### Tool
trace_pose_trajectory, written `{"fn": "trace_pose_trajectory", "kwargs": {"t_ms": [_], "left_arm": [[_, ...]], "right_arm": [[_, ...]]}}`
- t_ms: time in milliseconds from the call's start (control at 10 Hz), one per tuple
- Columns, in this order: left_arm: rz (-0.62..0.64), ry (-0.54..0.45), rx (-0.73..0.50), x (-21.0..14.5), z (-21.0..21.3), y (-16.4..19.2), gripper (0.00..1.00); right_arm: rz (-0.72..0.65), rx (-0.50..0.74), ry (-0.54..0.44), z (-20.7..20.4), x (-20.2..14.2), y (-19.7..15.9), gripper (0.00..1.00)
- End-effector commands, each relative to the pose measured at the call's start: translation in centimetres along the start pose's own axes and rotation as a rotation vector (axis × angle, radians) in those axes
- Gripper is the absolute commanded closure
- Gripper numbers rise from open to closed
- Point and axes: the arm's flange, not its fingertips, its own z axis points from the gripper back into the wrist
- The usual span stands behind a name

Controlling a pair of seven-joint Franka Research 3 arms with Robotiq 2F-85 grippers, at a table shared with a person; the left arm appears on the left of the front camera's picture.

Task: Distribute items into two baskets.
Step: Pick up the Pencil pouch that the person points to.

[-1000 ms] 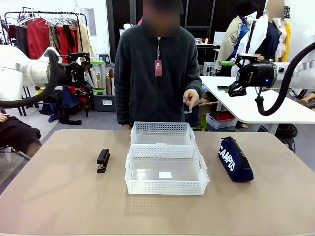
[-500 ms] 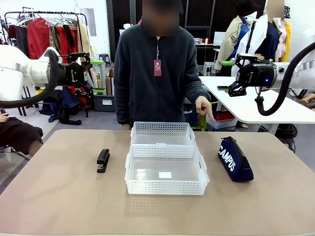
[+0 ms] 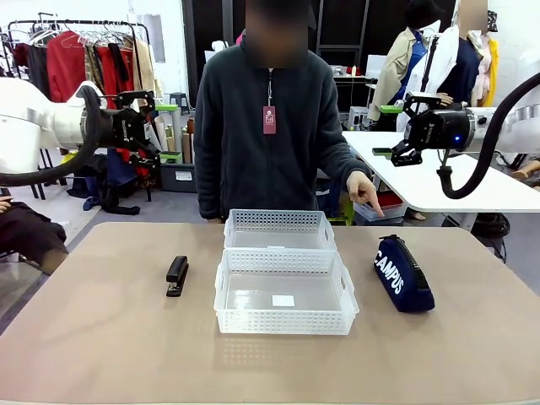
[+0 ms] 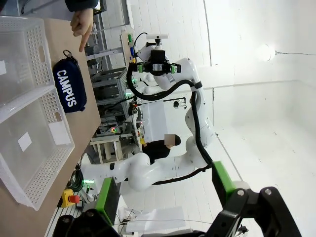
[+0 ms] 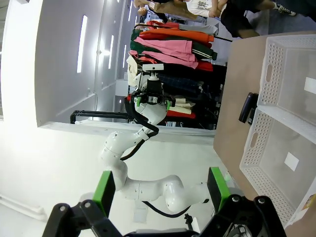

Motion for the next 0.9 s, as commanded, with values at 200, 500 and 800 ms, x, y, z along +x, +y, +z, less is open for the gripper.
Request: {"fn": "trace_pose_trajectory", "kwargs": {"t_ms": [200,500,800], "left_arm": [[0.0,-0.002,-0.002,-0.1,0.0,0.0,0.0],[0.0,-0.002,-0.002,-0.1,0.0,0.0,0.0],[0.0,-0.002,-0.002,-0.1,0.0,0.0,0.0]], "right_arm": [[0.002,0.002,0.003,-0.1,-0.1,0.2,0.0],[0.002,0.002,0.003,-0.1,-0.1,0.2,0.0],[0.013,-0.2,0.042,-0.6,0.1,1.2,0.0]]}}
